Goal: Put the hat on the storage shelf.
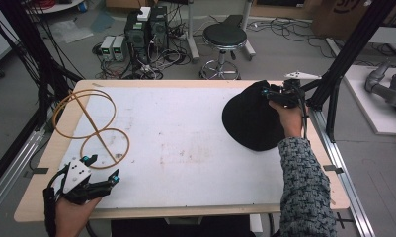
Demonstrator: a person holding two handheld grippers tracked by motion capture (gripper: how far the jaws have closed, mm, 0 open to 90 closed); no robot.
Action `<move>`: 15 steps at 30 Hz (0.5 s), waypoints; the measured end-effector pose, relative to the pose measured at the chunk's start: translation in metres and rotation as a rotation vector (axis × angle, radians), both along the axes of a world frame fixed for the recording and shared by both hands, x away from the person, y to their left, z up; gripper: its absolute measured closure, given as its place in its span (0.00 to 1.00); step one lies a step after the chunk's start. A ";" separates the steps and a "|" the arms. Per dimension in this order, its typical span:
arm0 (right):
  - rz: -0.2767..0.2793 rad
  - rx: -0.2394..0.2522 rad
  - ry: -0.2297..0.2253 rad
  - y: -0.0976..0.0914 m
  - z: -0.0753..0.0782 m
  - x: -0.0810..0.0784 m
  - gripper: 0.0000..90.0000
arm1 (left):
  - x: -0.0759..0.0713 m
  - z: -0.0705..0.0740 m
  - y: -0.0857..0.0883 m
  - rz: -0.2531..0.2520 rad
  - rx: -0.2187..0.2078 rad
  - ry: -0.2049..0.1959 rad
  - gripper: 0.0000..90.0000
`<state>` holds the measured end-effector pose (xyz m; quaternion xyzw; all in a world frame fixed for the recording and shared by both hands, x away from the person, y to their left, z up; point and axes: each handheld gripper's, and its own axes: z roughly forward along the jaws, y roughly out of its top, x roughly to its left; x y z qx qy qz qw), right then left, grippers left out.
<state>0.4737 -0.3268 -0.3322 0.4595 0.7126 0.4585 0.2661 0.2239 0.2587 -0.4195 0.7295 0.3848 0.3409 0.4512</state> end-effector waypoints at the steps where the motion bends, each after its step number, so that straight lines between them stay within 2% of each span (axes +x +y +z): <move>1: 0.003 -0.007 0.000 0.001 0.000 0.000 0.72 | 0.000 0.000 0.000 -0.001 0.001 0.000 0.19; 5: -0.004 -0.045 -0.002 0.002 0.001 -0.001 0.85 | 0.000 0.000 0.000 -0.003 0.004 0.000 0.19; 8: -0.006 -0.056 0.001 0.002 0.001 -0.001 0.91 | 0.000 0.000 0.000 -0.004 0.004 0.000 0.19; 11: -0.009 -0.074 0.006 0.003 0.002 -0.002 0.94 | 0.000 0.000 0.000 -0.003 0.002 0.001 0.19; 13: -0.011 -0.102 -0.007 0.004 0.004 -0.005 0.95 | 0.000 0.000 0.000 -0.005 0.003 0.001 0.19; 15: -0.011 -0.108 -0.026 0.005 0.008 -0.008 0.96 | 0.000 0.000 0.000 -0.004 0.004 0.000 0.19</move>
